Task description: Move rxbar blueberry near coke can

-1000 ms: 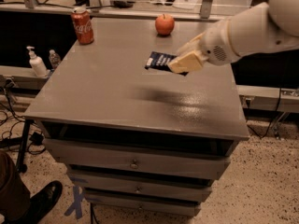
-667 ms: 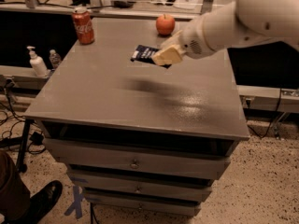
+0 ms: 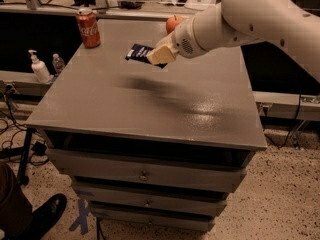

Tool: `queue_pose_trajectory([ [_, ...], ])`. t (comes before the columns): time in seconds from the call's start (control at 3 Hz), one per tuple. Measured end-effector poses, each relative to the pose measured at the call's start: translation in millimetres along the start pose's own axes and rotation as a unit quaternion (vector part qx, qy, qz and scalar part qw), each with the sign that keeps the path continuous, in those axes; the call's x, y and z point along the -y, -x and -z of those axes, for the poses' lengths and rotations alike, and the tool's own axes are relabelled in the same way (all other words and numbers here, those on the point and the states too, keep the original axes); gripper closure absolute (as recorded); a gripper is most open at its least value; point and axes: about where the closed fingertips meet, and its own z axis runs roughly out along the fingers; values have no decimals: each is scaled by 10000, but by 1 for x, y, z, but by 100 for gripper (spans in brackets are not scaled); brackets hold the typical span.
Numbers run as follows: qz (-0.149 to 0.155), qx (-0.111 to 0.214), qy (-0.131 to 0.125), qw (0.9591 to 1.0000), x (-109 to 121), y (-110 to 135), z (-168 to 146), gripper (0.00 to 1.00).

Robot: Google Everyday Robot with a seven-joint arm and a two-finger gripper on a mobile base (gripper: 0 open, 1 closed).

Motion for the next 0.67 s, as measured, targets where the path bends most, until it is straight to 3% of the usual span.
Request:
queue_pose_trajectory([
  [0.67, 217, 94, 335, 9992, -7, 21, -49, 100],
])
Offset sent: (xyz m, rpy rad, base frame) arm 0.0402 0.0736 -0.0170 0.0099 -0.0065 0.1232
